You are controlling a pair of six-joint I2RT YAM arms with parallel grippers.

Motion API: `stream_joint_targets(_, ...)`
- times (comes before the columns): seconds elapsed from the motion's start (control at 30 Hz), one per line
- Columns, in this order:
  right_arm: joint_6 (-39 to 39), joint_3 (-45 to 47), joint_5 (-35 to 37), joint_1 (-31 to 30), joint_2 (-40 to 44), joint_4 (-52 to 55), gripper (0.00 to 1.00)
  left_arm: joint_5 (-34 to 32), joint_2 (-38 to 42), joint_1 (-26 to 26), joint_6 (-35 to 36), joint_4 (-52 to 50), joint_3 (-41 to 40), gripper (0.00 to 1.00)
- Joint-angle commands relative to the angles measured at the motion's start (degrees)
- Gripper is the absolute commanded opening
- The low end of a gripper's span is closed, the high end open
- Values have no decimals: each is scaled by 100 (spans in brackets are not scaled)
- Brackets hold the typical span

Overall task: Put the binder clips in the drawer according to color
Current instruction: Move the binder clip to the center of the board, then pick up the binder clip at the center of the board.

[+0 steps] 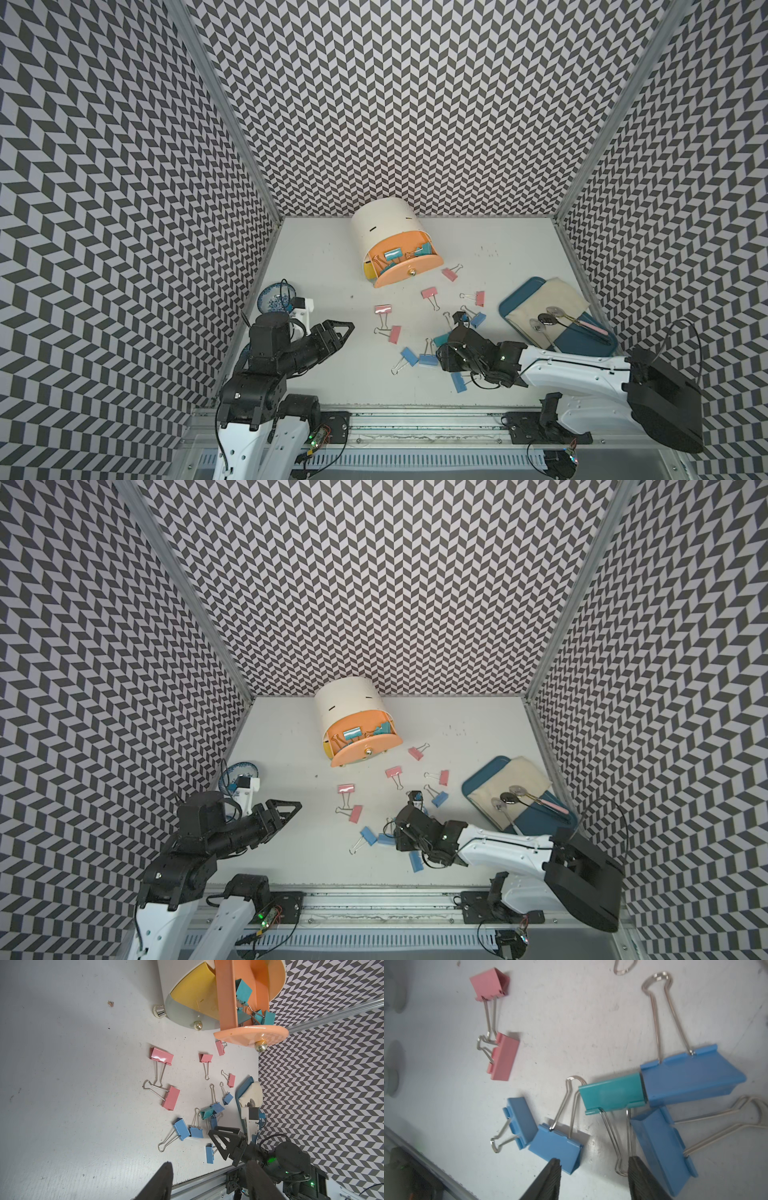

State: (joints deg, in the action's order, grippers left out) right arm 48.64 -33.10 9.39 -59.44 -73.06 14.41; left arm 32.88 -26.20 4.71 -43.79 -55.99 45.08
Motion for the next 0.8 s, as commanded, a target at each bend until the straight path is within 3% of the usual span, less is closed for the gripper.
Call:
stream_joint_targets(0.0,-201,-370,410,56,-51,334,57,95,-8,-35,-42,188,71,60)
stream_joint_targets(0.47,-1501,-1097,262,709,-995,572,63,80,226,-33,-171,90,-41,60)
stream_joint_targets(0.77,-1680,-1171,-343,750,-917,399,63,21,255,-36,-218,131,-104,60)
